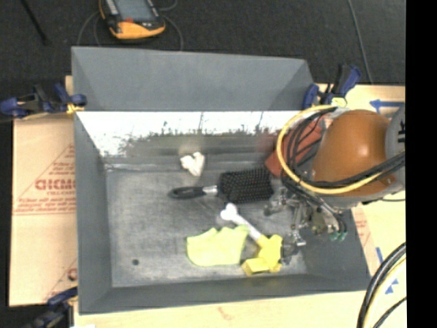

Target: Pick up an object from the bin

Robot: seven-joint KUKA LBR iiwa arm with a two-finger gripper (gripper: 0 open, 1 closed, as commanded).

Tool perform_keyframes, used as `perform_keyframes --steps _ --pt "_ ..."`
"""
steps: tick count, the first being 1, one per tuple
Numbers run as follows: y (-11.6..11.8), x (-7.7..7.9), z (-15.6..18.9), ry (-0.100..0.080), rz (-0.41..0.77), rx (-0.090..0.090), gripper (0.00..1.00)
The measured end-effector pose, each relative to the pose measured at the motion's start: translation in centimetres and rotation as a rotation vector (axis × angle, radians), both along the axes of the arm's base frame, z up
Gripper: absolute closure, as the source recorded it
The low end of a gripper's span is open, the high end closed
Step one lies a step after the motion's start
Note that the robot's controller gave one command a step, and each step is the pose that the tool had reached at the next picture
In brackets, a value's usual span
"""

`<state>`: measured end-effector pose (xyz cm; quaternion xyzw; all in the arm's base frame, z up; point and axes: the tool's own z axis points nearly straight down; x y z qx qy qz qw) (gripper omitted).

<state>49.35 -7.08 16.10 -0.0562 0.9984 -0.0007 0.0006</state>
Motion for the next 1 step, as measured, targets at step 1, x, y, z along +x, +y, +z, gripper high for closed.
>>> perform_keyframes --steps 1 --pt "-0.70 3.09 -3.22 -0.004 -0.170 0.002 0.00"
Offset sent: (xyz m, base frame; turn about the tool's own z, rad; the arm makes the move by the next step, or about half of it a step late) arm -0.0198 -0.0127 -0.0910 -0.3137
